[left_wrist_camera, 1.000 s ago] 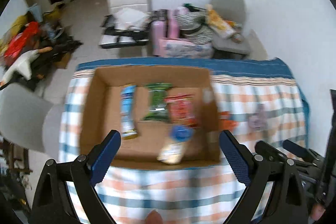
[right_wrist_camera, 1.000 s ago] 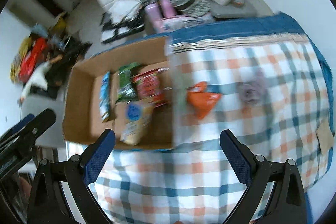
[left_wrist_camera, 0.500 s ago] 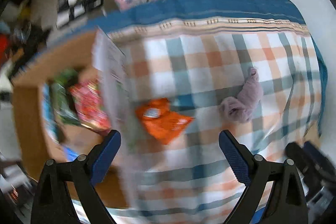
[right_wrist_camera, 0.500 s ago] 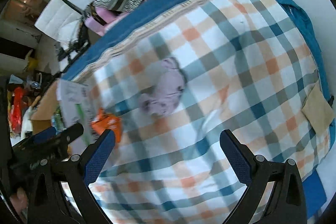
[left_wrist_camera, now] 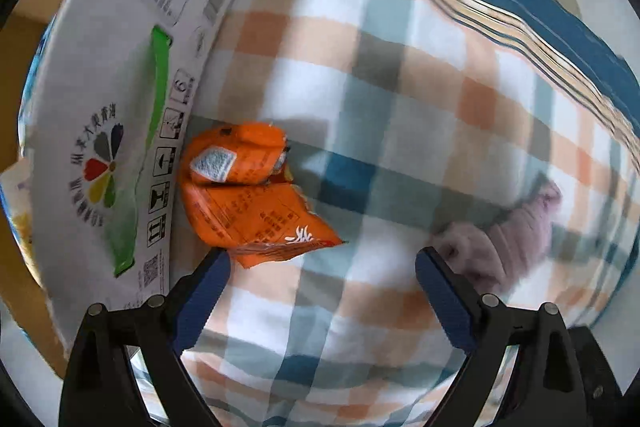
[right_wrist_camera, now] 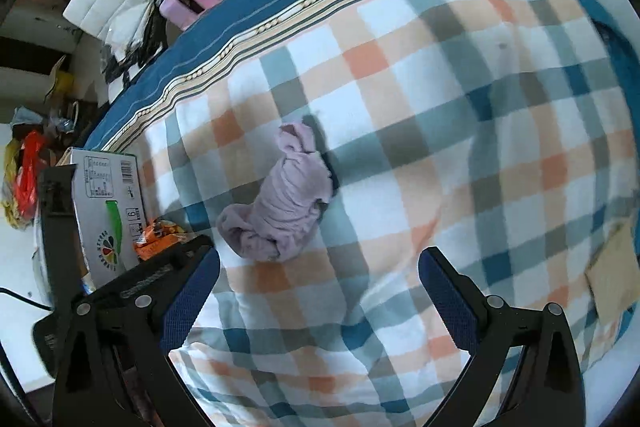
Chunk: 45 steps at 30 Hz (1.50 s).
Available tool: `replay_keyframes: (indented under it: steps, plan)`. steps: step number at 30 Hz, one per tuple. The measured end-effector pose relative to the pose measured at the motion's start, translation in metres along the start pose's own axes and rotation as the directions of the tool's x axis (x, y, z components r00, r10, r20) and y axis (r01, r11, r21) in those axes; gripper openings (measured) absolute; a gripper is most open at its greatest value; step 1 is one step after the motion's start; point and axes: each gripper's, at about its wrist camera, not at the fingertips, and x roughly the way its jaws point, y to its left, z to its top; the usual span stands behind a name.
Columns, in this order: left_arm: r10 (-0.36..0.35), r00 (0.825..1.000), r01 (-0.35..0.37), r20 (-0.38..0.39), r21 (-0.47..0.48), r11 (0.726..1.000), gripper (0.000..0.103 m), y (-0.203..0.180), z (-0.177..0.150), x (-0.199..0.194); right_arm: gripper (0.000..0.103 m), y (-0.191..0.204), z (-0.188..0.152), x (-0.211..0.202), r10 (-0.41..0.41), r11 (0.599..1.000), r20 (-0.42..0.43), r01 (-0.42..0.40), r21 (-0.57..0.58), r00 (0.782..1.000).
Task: Organize soft objects
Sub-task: 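Grasp the orange snack bag with the left tool while the right grasps the lilac cloth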
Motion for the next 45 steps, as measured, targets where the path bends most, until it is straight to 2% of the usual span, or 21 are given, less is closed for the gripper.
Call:
replay_keyframes:
  steps: [3, 7, 13, 16, 17, 18, 19, 21, 24, 25, 28, 30, 31, 34, 35, 36, 37, 39, 41, 42, 45]
  plan:
    - [-0.003, 1.0, 0.002, -0.017, -0.059, 0.998, 0.09, 0.006, 0.009, 0.012, 0.101, 0.005, 0.01, 0.016, 0.033, 0.999, -0.036, -0.033, -0.004, 0.999]
    - [0.034, 0.999, -0.033, 0.015, -0.062, 0.998, 0.058, 0.006, 0.01, 0.019, 0.101, 0.012, 0.025, 0.043, 0.068, 0.998, -0.1, -0.067, 0.005, 0.993]
    - [0.027, 0.998, -0.022, 0.063, -0.072, 0.997, 0.028, 0.008, 0.001, 0.018, 0.097, 0.027, 0.037, 0.085, 0.069, 0.998, -0.198, -0.068, 0.012, 0.978]
    - [0.002, 0.998, 0.001, 0.064, -0.053, 0.999, 0.016, 0.006, -0.001, 0.016, 0.082, 0.033, 0.036, 0.101, 0.06, 0.998, -0.23, -0.057, 0.021, 0.971]
    - [-0.012, 0.998, 0.015, 0.059, -0.043, 0.999, 0.013, 0.005, -0.002, 0.017, 0.067, 0.035, 0.035, 0.103, 0.041, 0.999, -0.227, -0.038, 0.016, 0.973]
    - [-0.028, 0.998, 0.03, 0.053, -0.035, 0.999, 0.012, 0.004, -0.004, 0.017, 0.051, 0.035, 0.033, 0.104, 0.012, 1.0, -0.222, -0.011, 0.005, 0.975]
    - [-0.063, 0.997, 0.064, 0.048, -0.023, 0.998, 0.012, 0.0, -0.007, 0.016, 0.046, 0.036, 0.031, 0.103, -0.032, 0.999, -0.212, 0.03, -0.015, 0.977]
    - [-0.133, 0.991, 0.133, 0.023, 0.004, 0.991, 0.012, -0.003, -0.01, 0.019, 0.044, 0.032, 0.025, 0.101, -0.038, 0.999, -0.217, 0.034, -0.026, 0.975]
    - [-0.209, 0.977, 0.209, 0.045, 0.001, 0.978, 0.014, 0.008, -0.015, 0.017, 0.044, 0.024, 0.017, 0.094, -0.092, 0.995, -0.227, 0.08, -0.059, 0.969]
    - [-0.22, 0.975, 0.221, 0.041, -0.017, 0.975, 0.019, 0.014, -0.015, 0.019, 0.044, 0.021, 0.014, 0.093, -0.117, 0.992, -0.236, 0.101, -0.081, 0.965]
    - [-0.244, 0.969, 0.244, 0.038, -0.017, 0.97, 0.034, 0.014, -0.016, 0.019, 0.05, 0.017, 0.011, 0.096, -0.105, 0.993, -0.262, 0.086, -0.082, 0.959]
    - [-0.266, 0.964, 0.267, 0.022, -0.038, 0.963, 0.036, 0.012, -0.011, 0.02, 0.066, 0.016, 0.012, 0.1, -0.087, 0.995, -0.261, 0.073, -0.063, 0.961]
    - [-0.272, 0.962, 0.272, 0.017, -0.044, 0.961, 0.036, 0.01, -0.001, 0.014, 0.068, 0.016, 0.012, 0.102, -0.075, 0.997, -0.257, 0.063, -0.054, 0.964]
    - [-0.214, 0.977, 0.214, -0.006, 0.0, 0.977, 0.036, 0.005, 0.013, -0.005, 0.076, 0.019, 0.012, 0.106, -0.039, 0.999, -0.24, 0.035, -0.018, 0.97]
    - [-0.174, 0.985, 0.174, -0.01, 0.046, 0.984, 0.036, -0.007, 0.007, -0.009, 0.076, 0.021, 0.011, 0.108, -0.036, 0.999, -0.237, 0.032, -0.02, 0.971]
    - [-0.088, 0.996, 0.089, -0.008, 0.136, 0.987, 0.036, -0.019, 0.003, -0.017, 0.076, 0.023, 0.01, 0.108, -0.04, 0.999, -0.235, 0.034, -0.031, 0.971]
    - [-0.058, 0.998, 0.056, 0.006, 0.195, 0.979, 0.036, -0.029, 0.003, -0.024, 0.076, 0.026, 0.007, 0.109, -0.043, 0.998, -0.235, 0.033, -0.046, 0.971]
    - [0.02, 0.996, -0.05, 0.085, 0.367, 0.929, 0.036, -0.052, 0.0, -0.046, 0.076, 0.022, 0.005, 0.107, -0.036, 0.998, -0.25, 0.021, -0.063, 0.968]
    - [0.071, 0.99, -0.126, 0.122, 0.536, 0.835, 0.038, -0.074, 0.003, -0.06, 0.076, 0.022, 0.0, 0.109, -0.032, 0.997, -0.264, 0.013, -0.072, 0.964]
    - [0.103, 0.987, -0.158, 0.124, 0.622, 0.767, 0.04, -0.084, 0.008, -0.062, 0.076, 0.021, -0.002, 0.11, -0.033, 0.997, -0.269, 0.013, -0.075, 0.963]
    - [0.239, 0.964, -0.247, 0.116, 0.72, 0.648, 0.045, -0.097, 0.028, -0.053, 0.076, 0.02, -0.005, 0.111, -0.039, 0.996, -0.282, 0.014, -0.087, 0.959]
